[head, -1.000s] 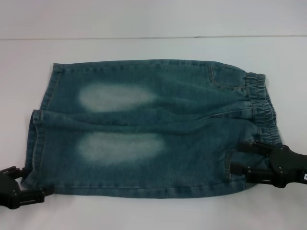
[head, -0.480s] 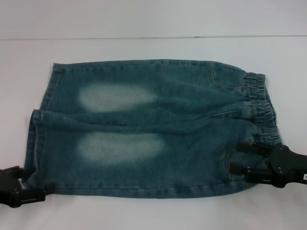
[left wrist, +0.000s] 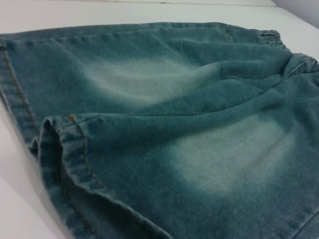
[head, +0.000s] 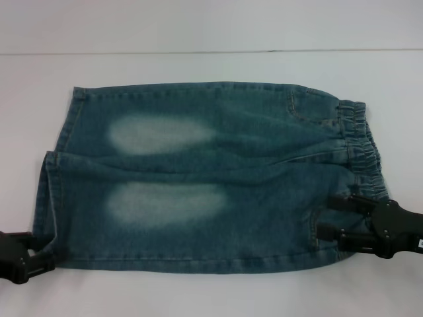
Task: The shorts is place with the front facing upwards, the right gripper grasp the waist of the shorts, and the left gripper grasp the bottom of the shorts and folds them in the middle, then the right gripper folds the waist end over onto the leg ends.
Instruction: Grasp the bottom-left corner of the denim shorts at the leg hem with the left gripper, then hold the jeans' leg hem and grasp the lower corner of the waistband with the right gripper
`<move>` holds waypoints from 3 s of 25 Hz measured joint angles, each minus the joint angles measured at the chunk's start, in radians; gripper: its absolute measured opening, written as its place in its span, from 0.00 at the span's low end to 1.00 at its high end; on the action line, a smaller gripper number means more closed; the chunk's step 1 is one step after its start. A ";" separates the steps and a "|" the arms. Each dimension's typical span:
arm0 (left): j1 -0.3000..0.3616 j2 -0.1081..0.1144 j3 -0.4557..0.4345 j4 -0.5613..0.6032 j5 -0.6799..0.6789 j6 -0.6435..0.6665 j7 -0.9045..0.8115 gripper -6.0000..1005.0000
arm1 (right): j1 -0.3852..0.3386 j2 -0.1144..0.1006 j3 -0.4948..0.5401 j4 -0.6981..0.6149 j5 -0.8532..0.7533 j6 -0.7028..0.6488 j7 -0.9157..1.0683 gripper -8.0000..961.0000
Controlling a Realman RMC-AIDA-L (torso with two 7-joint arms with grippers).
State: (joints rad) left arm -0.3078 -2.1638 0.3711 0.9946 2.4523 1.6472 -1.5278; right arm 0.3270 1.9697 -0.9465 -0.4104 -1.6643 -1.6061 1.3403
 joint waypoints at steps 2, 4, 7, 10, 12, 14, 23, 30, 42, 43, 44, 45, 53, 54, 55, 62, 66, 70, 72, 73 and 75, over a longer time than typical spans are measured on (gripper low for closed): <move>0.000 0.000 0.002 0.010 0.002 -0.001 -0.003 0.59 | 0.000 0.000 0.000 0.000 0.000 0.000 0.000 0.98; -0.001 -0.001 0.006 0.019 0.006 -0.009 -0.009 0.47 | 0.000 0.000 0.000 -0.001 0.000 0.000 0.001 0.98; -0.002 -0.002 0.009 0.023 0.008 -0.023 -0.015 0.29 | 0.000 0.000 0.000 -0.002 0.000 0.000 0.004 0.98; -0.003 -0.002 0.010 0.024 0.008 -0.031 -0.022 0.22 | 0.000 0.000 0.002 -0.002 0.000 -0.002 0.006 0.98; -0.004 -0.003 0.011 0.027 0.006 -0.031 -0.022 0.18 | -0.001 0.000 0.012 -0.002 0.000 -0.012 0.007 0.98; -0.005 -0.004 0.012 0.034 0.003 -0.026 -0.023 0.13 | -0.005 -0.003 0.032 -0.002 0.001 -0.026 0.008 0.98; -0.008 -0.007 0.014 0.047 -0.030 -0.005 -0.023 0.03 | -0.089 -0.005 0.263 0.005 0.001 0.000 0.047 0.98; -0.016 -0.007 0.026 0.042 -0.049 -0.005 -0.019 0.03 | -0.154 0.008 0.330 0.010 0.000 0.101 0.038 0.98; -0.019 -0.007 0.040 0.041 -0.052 -0.005 -0.022 0.03 | -0.129 0.026 0.329 0.010 -0.083 0.155 0.049 0.98; -0.019 -0.007 0.040 0.041 -0.052 -0.004 -0.022 0.03 | -0.129 0.026 0.327 0.010 -0.084 0.160 0.053 0.98; -0.019 -0.007 0.040 0.041 -0.052 -0.004 -0.022 0.03 | -0.129 0.026 0.326 0.010 -0.084 0.162 0.055 0.98; -0.019 -0.007 0.040 0.041 -0.053 -0.004 -0.022 0.03 | -0.129 0.026 0.326 0.010 -0.084 0.165 0.057 0.98; -0.026 -0.007 0.040 0.041 -0.053 -0.001 -0.018 0.03 | -0.119 0.033 0.325 0.009 -0.113 0.184 0.067 0.98; -0.027 -0.007 0.040 0.041 -0.053 0.000 -0.017 0.03 | -0.116 0.034 0.324 0.009 -0.121 0.189 0.070 0.98; -0.027 -0.007 0.040 0.041 -0.053 0.001 -0.017 0.03 | -0.112 0.036 0.323 0.009 -0.128 0.194 0.074 0.98; -0.031 -0.007 0.041 0.041 -0.053 0.004 -0.017 0.03 | -0.101 0.039 0.322 0.004 -0.163 0.193 0.095 0.98; -0.031 -0.007 0.042 0.041 -0.053 0.005 -0.017 0.03 | -0.101 0.039 0.323 -0.001 -0.164 0.160 0.102 0.97; -0.031 -0.007 0.048 0.041 -0.053 0.005 -0.017 0.03 | -0.099 0.032 0.318 -0.001 -0.165 0.156 0.102 0.96; -0.031 -0.007 0.050 0.041 -0.054 0.005 -0.017 0.03 | -0.092 0.025 0.315 -0.001 -0.177 0.153 0.106 0.96; -0.031 -0.007 0.050 0.041 -0.060 0.005 -0.017 0.03 | -0.088 0.023 0.316 -0.001 -0.188 0.153 0.111 0.96; -0.031 -0.007 0.050 0.041 -0.073 0.007 -0.017 0.03 | -0.082 0.018 0.319 -0.001 -0.207 0.156 0.119 0.96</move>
State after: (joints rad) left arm -0.3389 -2.1705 0.4207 1.0355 2.3791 1.6543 -1.5447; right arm 0.2450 1.9879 -0.6271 -0.4114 -1.8713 -1.4498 1.4594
